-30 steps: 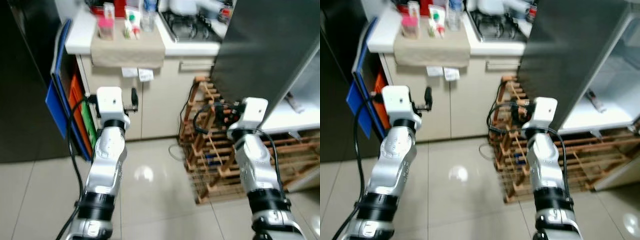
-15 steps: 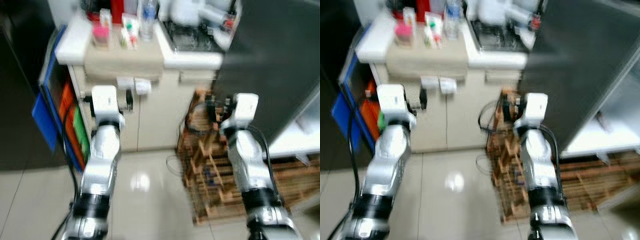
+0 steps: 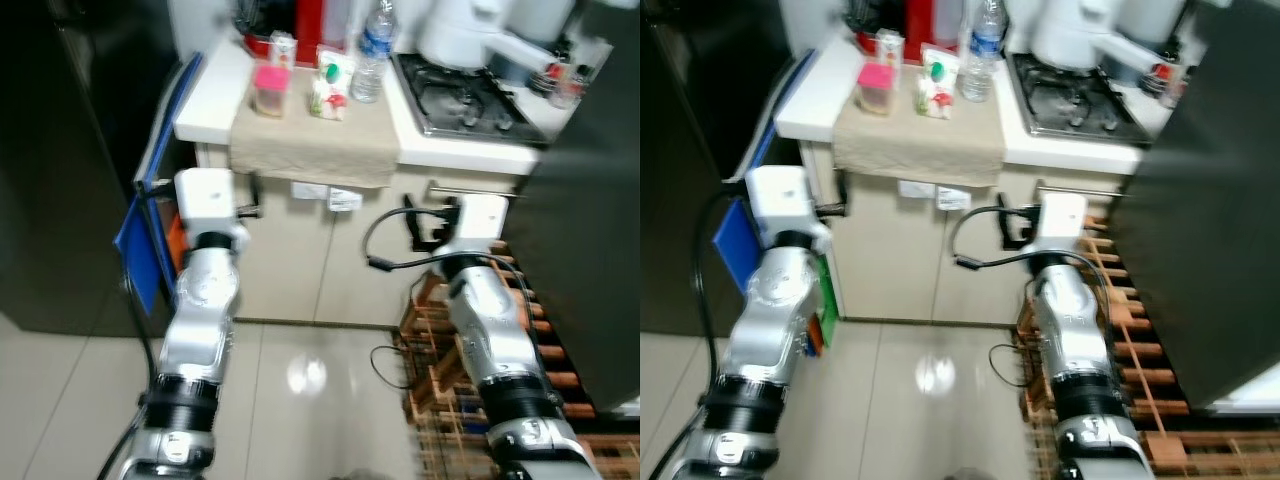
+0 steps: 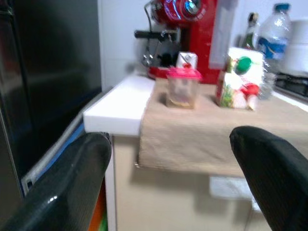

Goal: Restocking fridge

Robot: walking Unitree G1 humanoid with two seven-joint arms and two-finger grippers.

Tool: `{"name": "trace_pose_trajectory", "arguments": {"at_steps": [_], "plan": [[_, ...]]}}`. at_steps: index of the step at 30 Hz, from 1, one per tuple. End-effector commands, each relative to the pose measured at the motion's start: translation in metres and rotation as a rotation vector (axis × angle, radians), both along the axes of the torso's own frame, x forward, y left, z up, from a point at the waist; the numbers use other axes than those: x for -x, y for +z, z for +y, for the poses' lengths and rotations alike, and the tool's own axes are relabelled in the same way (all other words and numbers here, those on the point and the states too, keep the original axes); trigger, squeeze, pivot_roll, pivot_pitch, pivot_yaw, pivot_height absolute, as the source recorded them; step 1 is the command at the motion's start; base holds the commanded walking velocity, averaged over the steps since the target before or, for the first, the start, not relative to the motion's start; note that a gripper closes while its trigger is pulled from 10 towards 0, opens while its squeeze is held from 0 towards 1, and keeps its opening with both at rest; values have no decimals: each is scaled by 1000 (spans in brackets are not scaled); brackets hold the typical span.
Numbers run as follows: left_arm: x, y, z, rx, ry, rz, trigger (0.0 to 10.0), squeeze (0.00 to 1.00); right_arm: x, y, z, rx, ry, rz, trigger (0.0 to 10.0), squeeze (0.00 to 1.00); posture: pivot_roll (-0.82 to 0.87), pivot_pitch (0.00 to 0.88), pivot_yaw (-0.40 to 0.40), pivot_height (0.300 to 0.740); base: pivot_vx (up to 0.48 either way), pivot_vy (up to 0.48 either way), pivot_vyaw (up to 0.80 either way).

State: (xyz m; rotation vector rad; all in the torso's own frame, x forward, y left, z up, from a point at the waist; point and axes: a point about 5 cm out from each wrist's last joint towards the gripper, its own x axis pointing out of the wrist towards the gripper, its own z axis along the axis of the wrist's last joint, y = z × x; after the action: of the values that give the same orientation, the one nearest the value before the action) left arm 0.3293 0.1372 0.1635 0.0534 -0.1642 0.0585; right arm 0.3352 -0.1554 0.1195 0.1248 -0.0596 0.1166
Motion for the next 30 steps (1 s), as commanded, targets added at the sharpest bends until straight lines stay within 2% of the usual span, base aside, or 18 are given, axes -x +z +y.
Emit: {"name": "trace_pose_trajectory", "arguments": {"at_steps": [1,6,15,18,20,23,24,30], "plan": [[-3,2,3,-9,3,2,10000,0,-3,8,6,-2,13,-28,10000,0,6,0,-73,740,480,0,0],[-3,2,3,-11,-1,2,10000,0,-3,8,6,-1,14,-28,10000,0,6,0,-73,740,480,0,0],[-2,0,-6,-36,-85,22,10000,0,-2,10,4,-34,-8,-40,10000,0,6,0,-73,740,469,0,0],[-1,-3,-10,-92,-165,51,10000,0,1,4,-3,-28,-61,-32,10000,0,5,0,25,740,465,0,0],[-1,-3,-8,-112,-170,56,10000,0,3,2,-3,-28,-77,-32,10000,0,2,0,33,740,465,0,0],[-3,-4,-4,-120,-145,68,10000,0,6,0,-2,-29,-87,-33,10000,0,-7,0,46,740,0,0,0],[-5,-6,1,-106,-97,78,10000,0,8,-1,-1,-32,-89,-32,10000,0,-7,0,46,740,0,0,0],[-7,3,-4,-121,-98,44,10000,0,5,2,-4,-31,-94,-40,10000,0,-7,0,43,740,0,0,0]]}}
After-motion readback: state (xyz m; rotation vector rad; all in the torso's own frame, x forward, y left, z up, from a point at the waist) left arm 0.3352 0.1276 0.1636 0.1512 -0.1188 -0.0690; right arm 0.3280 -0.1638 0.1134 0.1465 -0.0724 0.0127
